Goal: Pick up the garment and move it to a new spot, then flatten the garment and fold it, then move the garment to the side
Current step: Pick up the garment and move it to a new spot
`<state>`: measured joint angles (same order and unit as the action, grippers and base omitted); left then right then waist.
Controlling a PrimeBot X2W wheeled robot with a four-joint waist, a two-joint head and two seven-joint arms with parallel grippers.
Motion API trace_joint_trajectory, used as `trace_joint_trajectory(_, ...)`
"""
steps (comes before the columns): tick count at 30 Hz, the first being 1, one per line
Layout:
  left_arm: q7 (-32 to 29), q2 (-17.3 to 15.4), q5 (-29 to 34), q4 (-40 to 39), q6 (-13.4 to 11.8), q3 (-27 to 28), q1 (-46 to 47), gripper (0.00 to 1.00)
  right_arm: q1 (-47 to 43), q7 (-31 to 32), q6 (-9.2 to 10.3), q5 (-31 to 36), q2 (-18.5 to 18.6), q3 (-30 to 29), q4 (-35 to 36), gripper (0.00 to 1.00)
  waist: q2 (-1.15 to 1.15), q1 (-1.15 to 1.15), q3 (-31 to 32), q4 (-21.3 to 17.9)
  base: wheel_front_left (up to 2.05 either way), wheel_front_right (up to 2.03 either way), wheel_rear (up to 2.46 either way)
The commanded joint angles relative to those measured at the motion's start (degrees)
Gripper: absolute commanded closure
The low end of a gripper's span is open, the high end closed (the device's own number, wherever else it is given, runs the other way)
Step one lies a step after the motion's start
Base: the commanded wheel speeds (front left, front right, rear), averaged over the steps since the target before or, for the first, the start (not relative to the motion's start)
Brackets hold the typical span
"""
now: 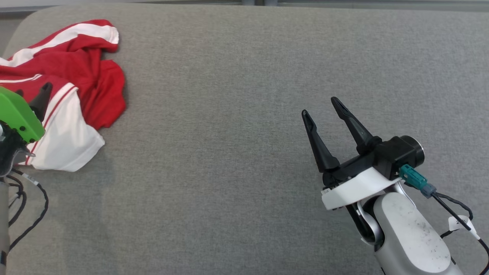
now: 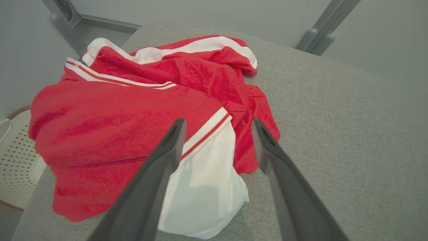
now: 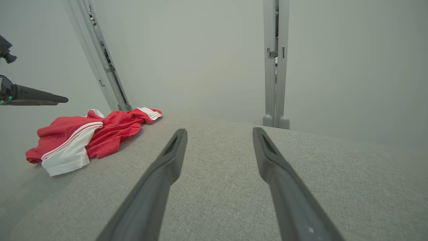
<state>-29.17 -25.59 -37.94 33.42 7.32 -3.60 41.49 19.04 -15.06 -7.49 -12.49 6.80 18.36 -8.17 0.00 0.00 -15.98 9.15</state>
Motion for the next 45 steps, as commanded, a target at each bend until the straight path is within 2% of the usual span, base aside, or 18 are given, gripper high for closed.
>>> trace_joint_trajectory(1,0.2,-1.2,-0.7,1.3,0.2,-1.0,1.8,0.0,1.0,-0.2,0.0,-0.1,0.2,0.1,0.2,0.0,0.0,0.0,-4.0,-4.4,0.0,0.0,0.0)
trace_joint_trajectory(7,1.7,-4.1,-1.5,8.9,0.2,-4.8,4.7,0.0,2.3,-0.2,0.0,-0.1,0.3,0.6,0.5,0.0,0.0,0.0,-5.8,-6.8,0.0,0.0,0.0)
trace_joint_trajectory(15,2.6,-5.5,-2.9,17.6,0.2,-8.0,6.9,0.02,2.1,-0.2,0.0,-0.2,0.2,0.2,0.5,0.0,0.0,0.0,-5.5,-8.1,0.0,0.0,0.0)
trace_joint_trajectory(16,3.2,-6.0,-3.1,18.3,0.2,-8.5,7.2,0.31,2.0,-0.2,0.0,-0.2,0.2,0.1,0.4,0.0,0.0,0.0,-5.5,-8.1,0.0,0.0,0.0)
trace_joint_trajectory(17,3.5,-6.1,-3.4,18.6,0.2,-8.9,7.3,0.78,2.0,-0.2,0.0,-0.1,0.2,0.1,0.3,0.0,0.0,0.0,-5.3,-8.1,0.0,0.0,0.0)
trace_joint_trajectory(18,3.8,-6.2,-3.9,19.1,0.2,-9.6,7.4,1.0,1.9,-0.2,0.0,-0.1,0.1,0.1,0.3,0.0,0.0,0.0,-5.1,-8.1,0.0,0.0,0.0)
trace_joint_trajectory(27,6.8,-8.0,-6.6,19.4,0.2,-15.1,7.8,1.0,0.5,-0.2,0.0,-0.1,-0.4,0.2,-0.4,0.0,0.0,0.0,-1.9,-6.8,0.0,0.0,0.0)
trace_joint_trajectory(33,8.7,-9.6,-7.6,16.5,0.2,-19.6,6.7,1.0,-0.7,-0.2,0.0,-1.0,-1.3,0.5,-1.0,0.0,0.0,0.0,2.6,-6.4,0.0,0.0,0.0)
trace_joint_trajectory(45,12.1,-14.3,-9.2,0.9,0.2,-27.4,10.6,1.0,-4.4,-0.2,0.0,-2.5,-2.9,-1.3,-1.4,0.0,0.0,0.0,9.8,-7.4,0.0,0.0,0.0)
